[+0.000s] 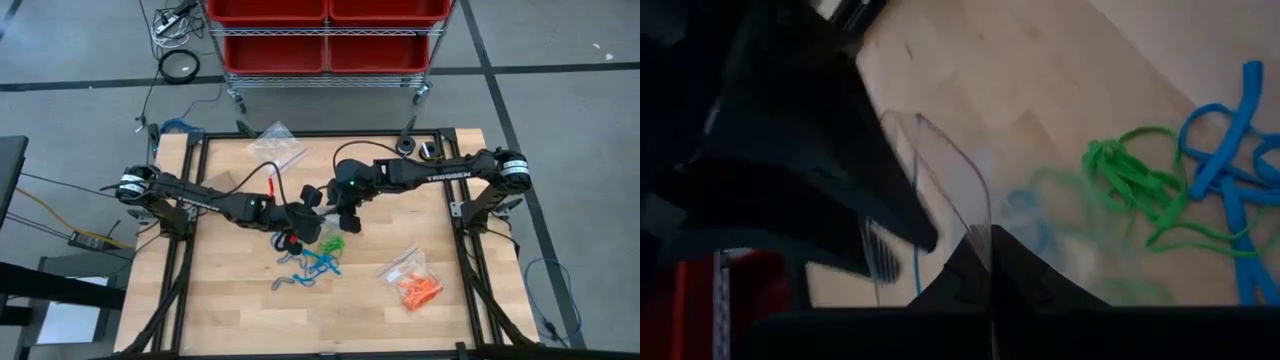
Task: Sort rubber bands
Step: Open the right transparent zip bag
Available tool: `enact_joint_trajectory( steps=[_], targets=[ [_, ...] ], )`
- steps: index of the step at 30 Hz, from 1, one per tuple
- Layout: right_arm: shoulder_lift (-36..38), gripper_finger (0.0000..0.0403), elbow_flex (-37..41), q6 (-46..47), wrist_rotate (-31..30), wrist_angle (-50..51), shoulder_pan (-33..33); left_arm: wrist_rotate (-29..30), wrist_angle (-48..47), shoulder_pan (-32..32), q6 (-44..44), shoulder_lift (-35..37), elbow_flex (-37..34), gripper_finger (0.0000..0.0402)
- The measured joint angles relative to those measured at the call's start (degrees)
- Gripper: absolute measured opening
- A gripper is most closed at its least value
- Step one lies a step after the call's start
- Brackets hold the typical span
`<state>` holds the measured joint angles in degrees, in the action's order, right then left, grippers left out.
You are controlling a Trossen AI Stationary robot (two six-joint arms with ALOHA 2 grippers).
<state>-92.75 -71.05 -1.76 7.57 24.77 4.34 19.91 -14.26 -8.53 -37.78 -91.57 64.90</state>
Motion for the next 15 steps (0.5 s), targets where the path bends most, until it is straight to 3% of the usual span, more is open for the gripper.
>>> enact_joint_trajectory(
  steps=[4,9,15],
  targets=[
    [0.00,0.0078,0.00,0.07,0.20,1.02,0.02,0.71,0.35,-0.47,-0.45,0.00,0.00,0.0000],
    [0.00,0.0012,0.00,0.24,0.31,1.67,1.30,1.28,0.59,-0.95,-0.79,0.00,0.00,0.0000],
    [0.00,0.0001,0.00,4.39,-4.21,-0.33,4.05,0.18,-0.08,-3.11,-2.19,0.02,0.00,0.0000]
  ],
)
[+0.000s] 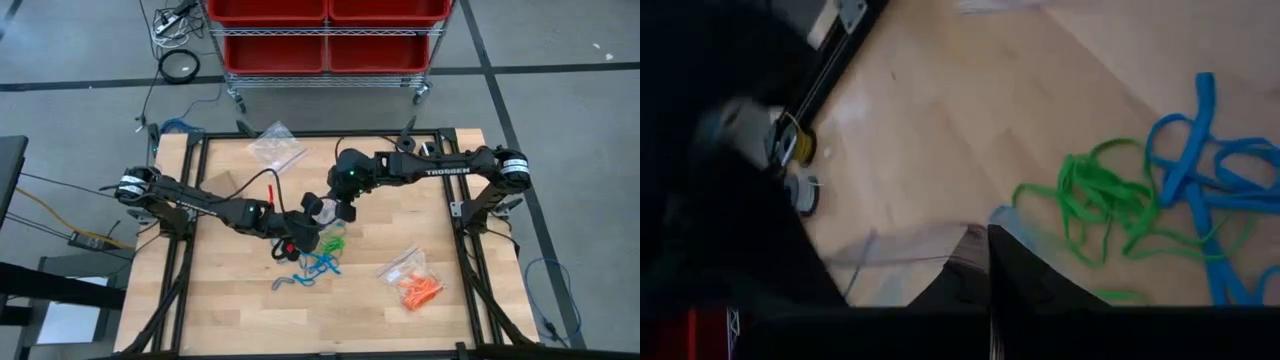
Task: Sort rubber bands
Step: Open the right transparent zip bag
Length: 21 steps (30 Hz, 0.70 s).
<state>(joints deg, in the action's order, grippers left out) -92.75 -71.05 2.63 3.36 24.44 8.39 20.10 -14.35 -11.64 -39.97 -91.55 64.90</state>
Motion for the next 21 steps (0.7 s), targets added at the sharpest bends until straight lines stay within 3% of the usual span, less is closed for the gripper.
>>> enact_joint_trajectory(
  steps=[7,15,21],
  targets=[
    [0.00,0.0000,-0.02,1.77,-5.92,0.32,0.85,1.88,-4.33,0.72,6.17,0.00,0.00,0.0000],
    [-0.02,0.0000,-0.02,2.93,-10.29,-3.51,0.32,1.11,-3.13,3.04,16.18,0.00,0.00,0.0005],
    [-0.02,0.0000,-0.02,2.74,-10.46,-3.39,0.26,-3.08,-0.15,3.74,18.04,0.00,0.00,0.0060]
  ],
)
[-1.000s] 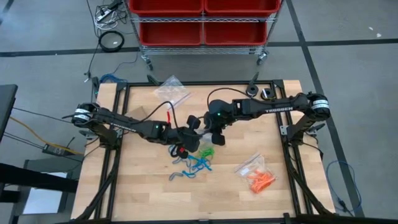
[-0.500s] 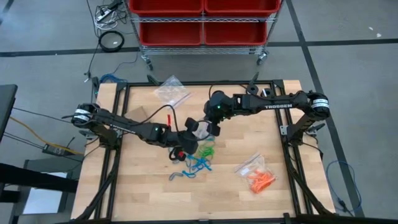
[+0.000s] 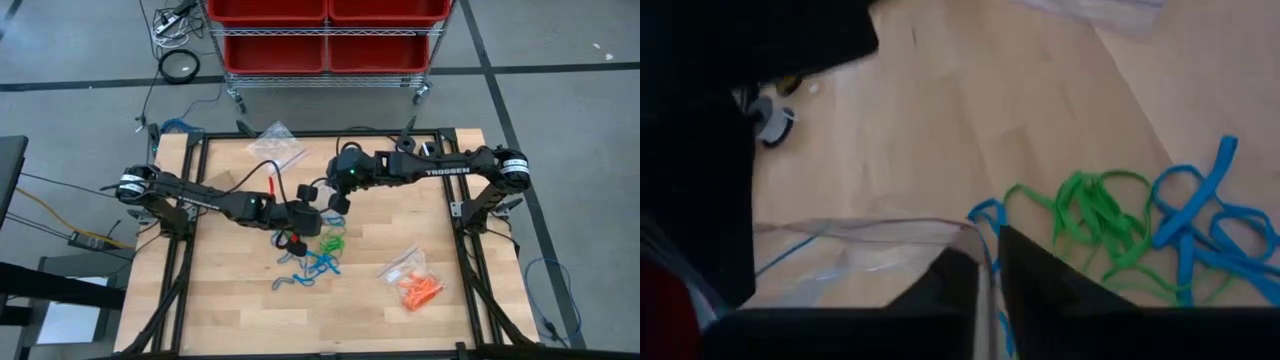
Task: Sort rubber bands
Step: Open the right transparent zip bag, then put the blue rubber band into the transparent zip bag
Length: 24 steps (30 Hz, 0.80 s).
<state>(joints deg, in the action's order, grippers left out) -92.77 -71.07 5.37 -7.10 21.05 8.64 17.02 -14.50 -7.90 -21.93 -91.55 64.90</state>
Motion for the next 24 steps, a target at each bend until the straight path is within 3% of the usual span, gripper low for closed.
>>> enact_joint_trajectory(
  steps=[5,11,16,21,24],
  targets=[
    [0.00,0.0000,0.00,-0.79,-3.73,2.28,-0.13,0.49,0.85,0.02,0.05,0.93,0.00,0.0140],
    [0.00,0.0000,0.00,-2.55,-7.55,3.63,-0.26,6.50,0.50,0.02,0.13,6.19,0.00,0.0216],
    [0.01,0.0000,0.00,-4.72,-9.82,4.50,-0.26,12.33,-2.24,0.02,0.87,13.53,0.00,0.0233],
    [0.45,0.0000,0.00,-6.56,-13.25,5.75,-0.22,13.60,-9.02,0.09,5.00,20.13,-0.51,0.0229],
    [0.68,0.0000,0.00,-6.78,-15.81,6.48,0.14,13.57,-9.55,0.09,7.90,22.24,-4.43,0.0227]
  ],
)
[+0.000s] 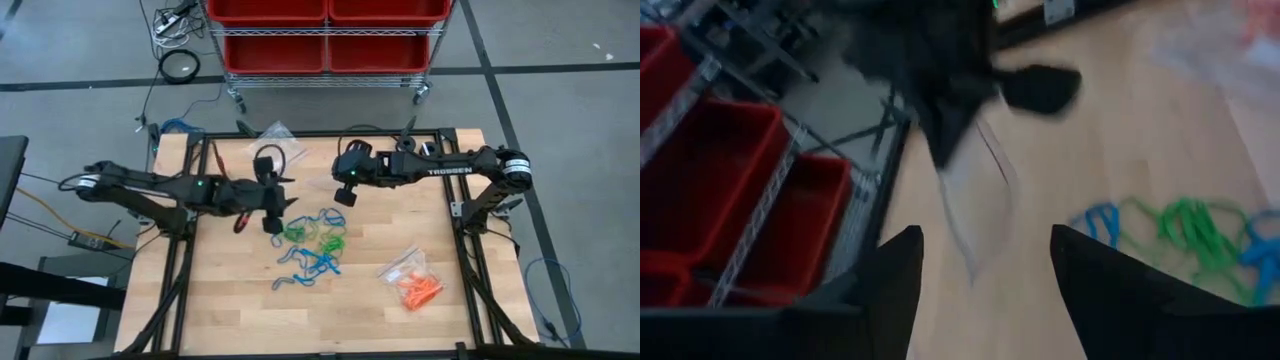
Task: Sort rubber bands
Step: Put the blue rubber band into the transparent zip bag
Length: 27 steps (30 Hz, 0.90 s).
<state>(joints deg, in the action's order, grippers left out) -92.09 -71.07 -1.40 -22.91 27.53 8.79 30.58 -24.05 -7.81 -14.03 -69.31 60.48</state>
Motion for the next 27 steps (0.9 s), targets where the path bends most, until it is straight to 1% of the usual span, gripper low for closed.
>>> enact_joint_trajectory(
  steps=[2,6,10,12,13,15,21,25,27],
  targets=[
    [0.04,0.0000,0.02,0.50,-0.27,1.55,0.65,-0.48,0.72,0.00,2.20,0.62,-4.31,0.0227],
    [0.17,0.0000,0.02,1.99,0.17,2.21,1.32,-2.16,7.71,0.00,5.78,0.36,-14.96,0.0227],
    [0.17,0.0000,0.02,2.83,0.42,2.22,1.13,-4.98,25.34,-0.01,8.00,-0.49,-26.99,0.0227],
    [0.17,0.0000,0.02,3.11,-0.26,2.85,1.15,-6.11,35.37,-0.10,8.41,-0.49,-31.88,0.0227],
    [0.17,0.0000,0.02,3.23,-0.95,3.13,1.19,-6.29,39.34,-0.14,8.68,-0.41,-33.93,0.0227],
    [0.17,0.0000,0.02,3.78,-2.43,3.66,1.19,-6.34,43.69,-0.15,10.13,-0.16,-36.95,0.0227],
    [-0.07,0.0000,0.02,5.83,-5.43,3.80,0.93,-12.54,43.25,0.48,15.75,-1.16,-39.44,0.0227],
    [-1.17,0.0000,0.03,6.27,-5.43,3.80,0.68,-12.87,43.14,0.48,18.70,-1.89,-39.81,0.0227],
    [-1.47,0.0000,0.15,6.35,-4.43,4.20,0.57,-12.87,42.08,0.42,19.02,-1.89,-39.81,0.0227]
  ],
)
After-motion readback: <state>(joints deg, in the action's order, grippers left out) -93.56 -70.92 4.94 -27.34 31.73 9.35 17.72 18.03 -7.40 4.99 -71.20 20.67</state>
